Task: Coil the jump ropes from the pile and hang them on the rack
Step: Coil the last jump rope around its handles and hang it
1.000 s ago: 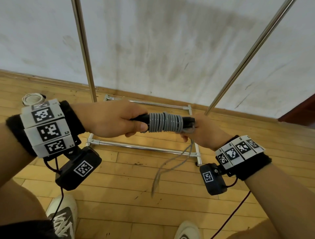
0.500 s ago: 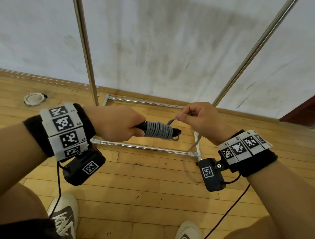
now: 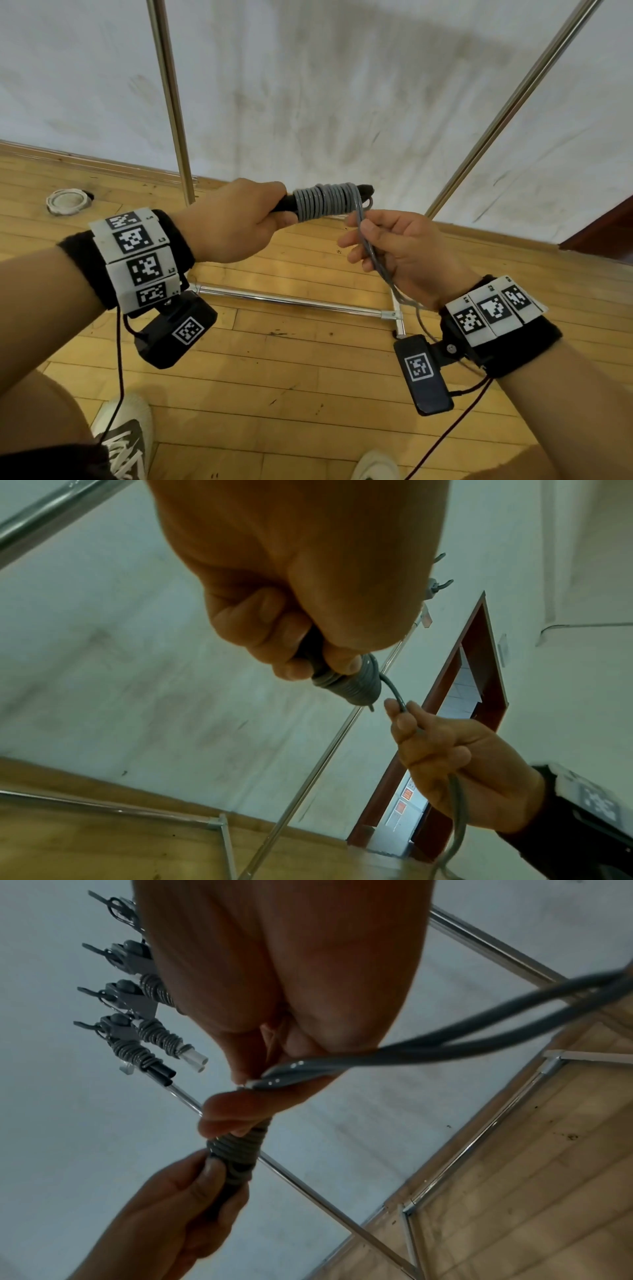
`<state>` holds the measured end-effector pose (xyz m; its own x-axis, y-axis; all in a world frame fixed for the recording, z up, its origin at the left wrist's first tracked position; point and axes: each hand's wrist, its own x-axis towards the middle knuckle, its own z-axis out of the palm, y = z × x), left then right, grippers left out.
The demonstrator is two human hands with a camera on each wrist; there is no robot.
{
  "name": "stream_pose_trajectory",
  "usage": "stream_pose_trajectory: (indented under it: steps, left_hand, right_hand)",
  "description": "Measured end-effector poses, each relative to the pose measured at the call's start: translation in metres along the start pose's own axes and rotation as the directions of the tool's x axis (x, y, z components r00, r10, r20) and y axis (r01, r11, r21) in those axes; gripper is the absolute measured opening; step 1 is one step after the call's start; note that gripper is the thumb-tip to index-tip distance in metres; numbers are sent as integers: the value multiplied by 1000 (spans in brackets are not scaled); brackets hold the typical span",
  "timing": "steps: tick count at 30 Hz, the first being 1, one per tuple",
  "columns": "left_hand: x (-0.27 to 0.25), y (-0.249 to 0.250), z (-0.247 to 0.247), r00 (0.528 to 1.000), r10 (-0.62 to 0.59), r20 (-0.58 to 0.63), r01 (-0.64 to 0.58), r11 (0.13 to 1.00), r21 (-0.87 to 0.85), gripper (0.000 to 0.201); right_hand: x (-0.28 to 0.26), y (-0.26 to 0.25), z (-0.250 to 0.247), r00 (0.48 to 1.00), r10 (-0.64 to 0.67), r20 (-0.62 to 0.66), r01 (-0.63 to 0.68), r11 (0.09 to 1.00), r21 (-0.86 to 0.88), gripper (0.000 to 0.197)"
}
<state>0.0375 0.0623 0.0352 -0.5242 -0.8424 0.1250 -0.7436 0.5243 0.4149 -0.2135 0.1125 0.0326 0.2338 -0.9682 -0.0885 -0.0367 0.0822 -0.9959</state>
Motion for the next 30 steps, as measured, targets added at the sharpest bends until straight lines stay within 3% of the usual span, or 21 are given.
stream_pose_trajectory:
  steps: [3, 7, 15, 18, 23, 27, 30]
  left_hand:
    - [-1, 4, -3, 999, 3, -34, -6, 997, -82, 22]
    - [-5, 8, -6, 999, 12, 36, -6, 989, -146, 19]
    - [-14, 7, -12, 984, 106, 141, -62, 957, -283, 14]
    - [-17, 10, -16, 968, 174, 181, -108, 939, -327, 22]
    - [-22, 10, -20, 943, 199, 265, -98, 931, -350, 17]
    - [-25, 11, -17, 910, 194, 366, -83, 950, -300, 16]
    - [-27, 13, -14, 871, 186, 455, -70, 963, -260, 18]
  right_hand:
    - [-2, 7, 9, 999, 34, 36, -32, 998, -58, 38]
    - [0, 17, 9, 999, 16, 33, -10, 983, -185, 38]
    - [3, 25, 4, 988, 17, 156, -14, 1000, -17, 28]
    - [4, 29, 3, 984, 33, 175, -28, 999, -27, 20]
    - [6, 39, -5, 993, 23, 119, 13, 957, -289, 30]
    - [9, 37, -7, 980, 4, 201, 98, 865, -492, 12]
    - [11, 33, -11, 965, 32, 259, 148, 749, -646, 38]
